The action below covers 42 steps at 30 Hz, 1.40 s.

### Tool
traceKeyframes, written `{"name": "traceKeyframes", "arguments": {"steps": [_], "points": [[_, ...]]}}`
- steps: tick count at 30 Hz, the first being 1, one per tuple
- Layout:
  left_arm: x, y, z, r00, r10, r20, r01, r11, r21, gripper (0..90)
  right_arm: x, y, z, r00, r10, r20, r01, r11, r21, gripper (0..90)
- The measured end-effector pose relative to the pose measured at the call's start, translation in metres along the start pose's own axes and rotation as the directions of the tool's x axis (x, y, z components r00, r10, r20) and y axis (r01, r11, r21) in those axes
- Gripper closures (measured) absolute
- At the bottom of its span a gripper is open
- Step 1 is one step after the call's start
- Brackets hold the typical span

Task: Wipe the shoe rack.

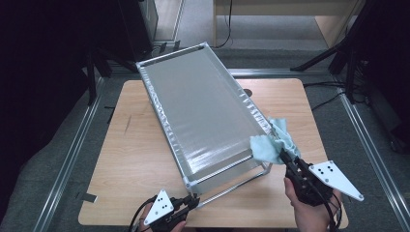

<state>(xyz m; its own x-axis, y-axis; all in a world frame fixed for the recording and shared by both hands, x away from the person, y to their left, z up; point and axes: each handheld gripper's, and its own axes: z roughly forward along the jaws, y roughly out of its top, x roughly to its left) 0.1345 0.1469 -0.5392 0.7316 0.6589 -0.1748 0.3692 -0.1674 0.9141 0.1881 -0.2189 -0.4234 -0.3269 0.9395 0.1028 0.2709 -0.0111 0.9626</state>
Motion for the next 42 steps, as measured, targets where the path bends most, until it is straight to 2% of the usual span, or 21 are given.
{"name": "traceKeyframes", "arguments": {"steps": [6, 9, 12, 13, 14, 16, 17, 18, 19, 20, 21, 24, 25, 27, 30, 34, 35, 36, 39, 40, 42], "points": [[0.0, 0.0, 0.0, 1.0, 0.003, 0.0, -0.003, 1.0, 0.002, 80.1, -0.007, -0.016, 0.005, 0.9998, 0.008, 0.019, -0.008, 1.0, 0.026, 79.4], [0.001, 0.0, 0.0, 1.0, 0.004, 0.003, -0.004, 1.0, 0.003, 80.1, -0.006, -0.03, 0.012, 0.9989, -0.025, 0.039, 0.022, 0.997, 0.081, 79.4], [0.001, 0.0, 0.0, 1.0, 0.003, 0.008, -0.003, 1.0, 0.005, 80.1, -0.007, -0.049, 0.025, 0.9988, -0.022, 0.043, 0.015, 0.988, 0.154, 79.1], [0.001, 0.0, 0.0, 0.9999, 0.004, 0.01, -0.004, 1.0, 0.006, 80.1, -0.007, -0.049, 0.025, 0.9988, -0.022, 0.043, 0.015, 0.988, 0.154, 79.1], [0.001, 0.0, -0.001, 0.9999, 0.007, 0.01, -0.007, 0.9999, 0.008, 80.2, -0.009, -0.058, 0.033, 0.9987, -0.019, 0.047, 0.009, 0.979, 0.203, 79.1], [0.0, 0.0, -0.001, 0.9999, 0.014, 0.009, -0.014, 0.9999, 0.01, 80.3, -0.01, -0.067, 0.04, 0.9985, -0.012, 0.054, -0.002, 0.969, 0.249, 79.1], [0.0, 0.0, -0.001, 0.9999, 0.014, 0.009, -0.014, 0.9999, 0.01, 80.3, -0.01, -0.067, 0.04, 0.9985, -0.012, 0.054, -0.002, 0.969, 0.249, 79.1], [0.0, 0.0, -0.001, 0.9998, 0.015, 0.009, -0.015, 0.9998, 0.009, 80.3, -0.01, -0.076, 0.047, 0.9983, -0.015, 0.056, -0.003, 0.953, 0.302, 79.0], [0.0, 0.0, -0.001, 0.9998, 0.015, 0.009, -0.015, 0.9998, 0.009, 80.3, -0.01, -0.076, 0.047, 0.9983, -0.015, 0.056, -0.003, 0.953, 0.302, 79.0], [0.0, 0.0, -0.001, 0.9998, 0.017, 0.009, -0.017, 0.9998, 0.01, 80.4, -0.01, -0.082, 0.052, 0.9984, -0.015, 0.055, -0.005, 0.939, 0.344, 78.9], [0.0, 0.0, -0.001, 0.9998, 0.017, 0.009, -0.017, 0.9998, 0.01, 80.4, -0.01, -0.082, 0.052, 0.9984, -0.015, 0.055, -0.005, 0.939, 0.344, 78.9], [0.0, 0.0, -0.001, 0.9998, 0.02, 0.006, -0.02, 0.9998, 0.009, 80.5, -0.012, -0.096, 0.062, 0.9982, 0.017, 0.058, -0.04, 0.908, 0.417, 78.9], [0.0, 0.0, -0.001, 0.9998, 0.02, 0.006, -0.02, 0.9998, 0.009, 80.5, -0.012, -0.096, 0.062, 0.9982, 0.017, 0.058, -0.04, 0.908, 0.417, 78.9], [0.0, 0.0, -0.001, 0.9998, 0.021, 0.005, -0.021, 0.9997, 0.01, 80.5, -0.013, -0.102, 0.067, 0.9973, 0.026, 0.068, -0.054, 0.894, 0.445, 78.9], [0.0, 0.0, 0.0, 0.9997, 0.023, 0.003, -0.023, 0.9997, 0.009, 80.5, -0.012, -0.101, 0.067, 0.9971, 0.026, 0.071, -0.055, 0.897, 0.439, 79.0], [0.0, 0.0, 0.0, 0.9997, 0.025, 0.003, -0.025, 0.9996, 0.008, 80.6, -0.009, -0.089, 0.062, 0.9979, 0.023, 0.061, -0.045, 0.92, 0.388, 79.1], [0.0, 0.0, 0.0, 0.9997, 0.025, 0.003, -0.025, 0.9996, 0.008, 80.6, -0.009, -0.089, 0.062, 0.9979, 0.023, 0.061, -0.045, 0.92, 0.388, 79.1], [0.0, 0.0, 0.0, 0.9997, 0.025, 0.003, -0.025, 0.9997, 0.008, 80.6, -0.007, -0.08, 0.057, 0.9981, 0.022, 0.057, -0.041, 0.935, 0.353, 79.1], [-0.001, 0.0, 0.0, 0.9997, 0.026, 0.003, -0.026, 0.9996, 0.008, 80.6, -0.004, -0.062, 0.05, 0.9986, 0.019, 0.05, -0.032, 0.957, 0.288, 79.3], [-0.001, 0.0, 0.0, 0.9997, 0.026, 0.003, -0.026, 0.9996, 0.007, 80.6, -0.002, -0.049, 0.044, 0.9988, 0.014, 0.047, -0.025, 0.97, 0.243, 79.3], [0.0, 0.0, 0.0, 0.9997, 0.026, 0.003, -0.026, 0.9996, 0.007, 80.6, -0.001, -0.042, 0.041, 0.9988, 0.012, 0.047, -0.023, 0.976, 0.219, 79.4]]}}
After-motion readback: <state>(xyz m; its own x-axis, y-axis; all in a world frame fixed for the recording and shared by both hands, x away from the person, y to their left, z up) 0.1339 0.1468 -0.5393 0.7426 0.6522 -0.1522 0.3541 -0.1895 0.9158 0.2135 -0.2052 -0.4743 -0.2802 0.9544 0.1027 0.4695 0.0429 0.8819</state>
